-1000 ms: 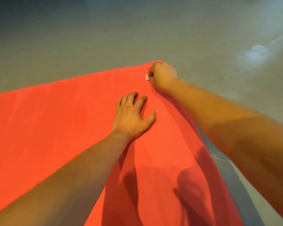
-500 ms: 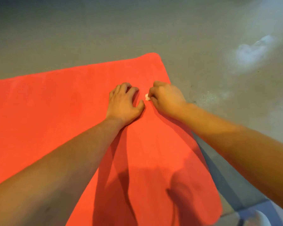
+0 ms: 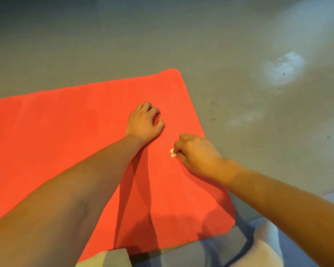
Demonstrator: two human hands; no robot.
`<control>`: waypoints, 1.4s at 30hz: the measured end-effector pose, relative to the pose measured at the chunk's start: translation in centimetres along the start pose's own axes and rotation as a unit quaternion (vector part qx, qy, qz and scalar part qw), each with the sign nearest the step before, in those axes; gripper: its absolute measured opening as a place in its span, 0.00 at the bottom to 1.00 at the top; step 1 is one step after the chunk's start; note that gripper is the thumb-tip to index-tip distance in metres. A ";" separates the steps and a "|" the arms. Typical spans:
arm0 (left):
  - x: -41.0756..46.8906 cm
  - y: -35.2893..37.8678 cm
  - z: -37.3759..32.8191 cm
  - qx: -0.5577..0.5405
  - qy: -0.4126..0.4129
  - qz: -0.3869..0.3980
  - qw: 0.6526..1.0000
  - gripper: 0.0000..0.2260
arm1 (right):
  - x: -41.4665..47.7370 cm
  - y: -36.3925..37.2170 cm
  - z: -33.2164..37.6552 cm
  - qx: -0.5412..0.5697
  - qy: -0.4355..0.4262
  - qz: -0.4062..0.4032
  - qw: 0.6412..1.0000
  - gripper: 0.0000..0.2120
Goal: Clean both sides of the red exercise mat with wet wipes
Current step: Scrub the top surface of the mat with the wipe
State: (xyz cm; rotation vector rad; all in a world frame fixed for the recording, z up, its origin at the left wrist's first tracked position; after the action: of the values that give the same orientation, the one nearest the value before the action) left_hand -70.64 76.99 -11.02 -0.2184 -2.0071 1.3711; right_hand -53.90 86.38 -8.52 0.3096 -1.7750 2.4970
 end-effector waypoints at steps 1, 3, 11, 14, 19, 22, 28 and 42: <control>-0.4 -0.1 -0.2 0.001 -0.011 0.002 1.000 0.16 | -2.0 -0.2 0.9 0.002 -0.011 0.012 1.000 0.05; -1.7 -0.3 -0.8 -0.002 -0.030 0.020 0.999 0.20 | -4.7 -0.3 2.2 -0.006 -0.022 0.036 0.999 0.04; -7.2 -3.0 -2.9 0.023 -0.033 0.197 0.980 0.36 | -0.1 -0.1 1.4 -0.075 0.038 0.048 0.995 0.08; -8.9 -3.6 -3.6 0.019 -0.052 0.242 0.969 0.41 | -1.7 -0.4 1.9 -0.085 0.040 0.058 0.994 0.08; -10.1 -4.1 -4.1 -0.018 -0.109 0.234 0.966 0.43 | -11.4 -1.0 4.1 -0.028 -0.012 0.114 0.993 0.06; -9.5 -4.2 -4.6 -0.009 -0.114 0.232 0.966 0.41 | -15.6 -1.1 4.8 -0.003 -0.049 0.174 0.983 0.06; -9.2 -4.1 -5.4 0.000 -0.126 0.248 0.960 0.44 | -11.2 -0.5 3.1 -0.001 0.024 0.127 0.992 0.08; -6.3 -3.0 -4.7 0.048 -0.147 0.292 0.944 0.41 | -11.4 -0.7 0.7 0.060 0.031 0.164 0.984 0.06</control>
State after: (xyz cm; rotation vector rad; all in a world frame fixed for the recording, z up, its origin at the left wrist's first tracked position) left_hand -62.30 76.16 -10.21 -0.6377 -2.2090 1.9602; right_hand -42.51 86.74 -9.92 -0.0626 -1.7799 2.8041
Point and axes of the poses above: each hand's wrist, its own x-axis towards the middle knuckle, its own y-axis out of the palm, z = x × y, the point moved 8 cm from there along x, towards the middle knuckle, and after that the axes turned 9 degrees about -z, right-handed, at the moved point
